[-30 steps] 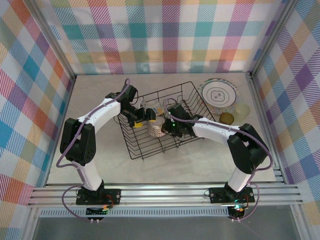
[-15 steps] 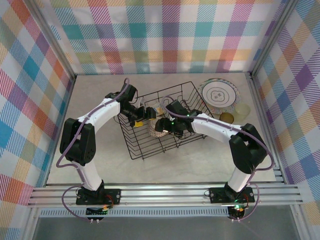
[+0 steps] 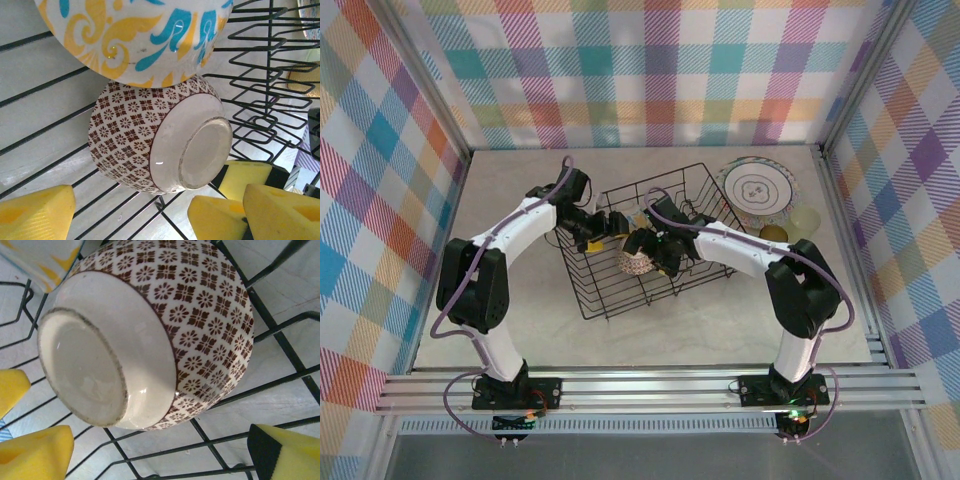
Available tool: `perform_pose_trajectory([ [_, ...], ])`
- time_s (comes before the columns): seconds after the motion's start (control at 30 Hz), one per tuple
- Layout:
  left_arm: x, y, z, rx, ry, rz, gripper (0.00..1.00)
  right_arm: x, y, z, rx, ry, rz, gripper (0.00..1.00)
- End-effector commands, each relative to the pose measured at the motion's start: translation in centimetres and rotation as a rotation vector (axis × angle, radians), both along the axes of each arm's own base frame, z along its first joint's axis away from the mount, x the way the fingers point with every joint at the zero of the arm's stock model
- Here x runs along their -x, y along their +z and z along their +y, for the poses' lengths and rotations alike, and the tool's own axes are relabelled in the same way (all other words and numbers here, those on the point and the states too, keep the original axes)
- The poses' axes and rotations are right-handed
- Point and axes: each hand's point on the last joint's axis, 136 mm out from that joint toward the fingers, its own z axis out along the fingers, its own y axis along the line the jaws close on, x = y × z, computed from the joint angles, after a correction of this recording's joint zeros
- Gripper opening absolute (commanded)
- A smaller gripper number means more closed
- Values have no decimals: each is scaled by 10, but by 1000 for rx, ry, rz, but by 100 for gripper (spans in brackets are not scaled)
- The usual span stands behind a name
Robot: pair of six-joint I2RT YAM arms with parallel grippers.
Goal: Unload the mixed dishes from the dish rack
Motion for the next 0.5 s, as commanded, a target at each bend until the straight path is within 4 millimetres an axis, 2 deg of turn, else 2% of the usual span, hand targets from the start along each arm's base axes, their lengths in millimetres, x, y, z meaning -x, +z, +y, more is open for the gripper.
perform_pose_trajectory([
  [0.0,-1,13,4,20,21,-29,87,0,-14,-13,34,-136,74,89],
  [0.47,-4,9,2,47,34,-12,87,-2,-38,-27,30,-295,84,78],
])
